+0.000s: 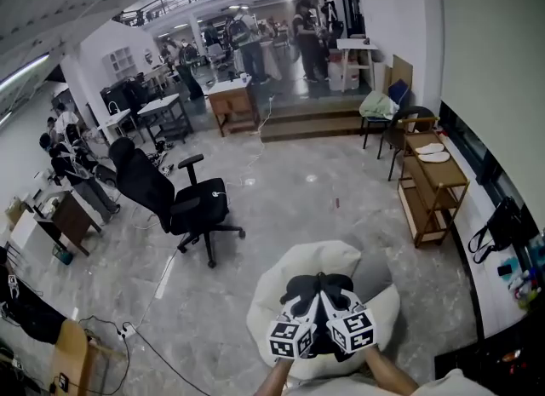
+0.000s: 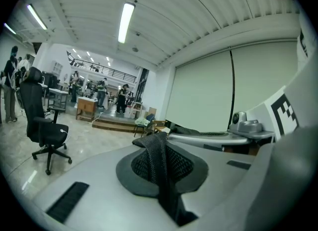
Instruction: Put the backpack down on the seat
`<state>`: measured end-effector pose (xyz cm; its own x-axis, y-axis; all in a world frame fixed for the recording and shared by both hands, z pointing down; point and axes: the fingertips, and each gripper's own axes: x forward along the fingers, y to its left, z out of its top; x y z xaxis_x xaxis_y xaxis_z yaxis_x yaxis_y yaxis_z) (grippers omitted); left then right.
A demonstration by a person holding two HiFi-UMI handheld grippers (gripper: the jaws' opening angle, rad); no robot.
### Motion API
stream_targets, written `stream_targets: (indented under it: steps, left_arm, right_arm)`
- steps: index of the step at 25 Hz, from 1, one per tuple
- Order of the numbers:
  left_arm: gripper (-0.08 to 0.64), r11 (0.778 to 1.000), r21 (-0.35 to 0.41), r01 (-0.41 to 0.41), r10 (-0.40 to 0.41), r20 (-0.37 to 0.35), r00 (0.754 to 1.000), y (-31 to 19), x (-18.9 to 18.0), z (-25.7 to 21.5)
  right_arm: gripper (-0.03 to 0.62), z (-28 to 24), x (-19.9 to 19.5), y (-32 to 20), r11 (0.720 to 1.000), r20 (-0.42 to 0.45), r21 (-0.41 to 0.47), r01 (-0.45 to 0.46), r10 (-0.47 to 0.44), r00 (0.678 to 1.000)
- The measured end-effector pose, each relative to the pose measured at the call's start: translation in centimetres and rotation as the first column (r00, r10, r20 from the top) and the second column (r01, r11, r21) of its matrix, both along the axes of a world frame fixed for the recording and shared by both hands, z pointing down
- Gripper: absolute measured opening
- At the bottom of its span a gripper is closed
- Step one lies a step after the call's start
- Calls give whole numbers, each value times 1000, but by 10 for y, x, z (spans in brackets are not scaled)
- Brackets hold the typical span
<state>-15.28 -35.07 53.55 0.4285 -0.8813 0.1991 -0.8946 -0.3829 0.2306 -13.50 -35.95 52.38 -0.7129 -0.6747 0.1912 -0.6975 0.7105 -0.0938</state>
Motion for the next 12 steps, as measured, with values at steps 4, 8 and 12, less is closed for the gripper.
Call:
stream_targets:
  steps: [4, 8, 12]
  left_arm:
    - [40, 999, 0, 42, -42, -18, 999, -12, 18, 0]
    - [40, 998, -6, 70, -70, -33, 997, -24, 42, 2]
    - [40, 996, -7, 84, -84, -39, 996, -38, 56, 4]
  right_arm:
    - [31, -1, 17, -13, 999, -5, 5, 38, -38, 999]
    - [31, 1, 42, -25, 998, -12, 8, 65, -65, 998]
    - [31, 3, 55, -39, 997, -14, 10, 79, -79, 997]
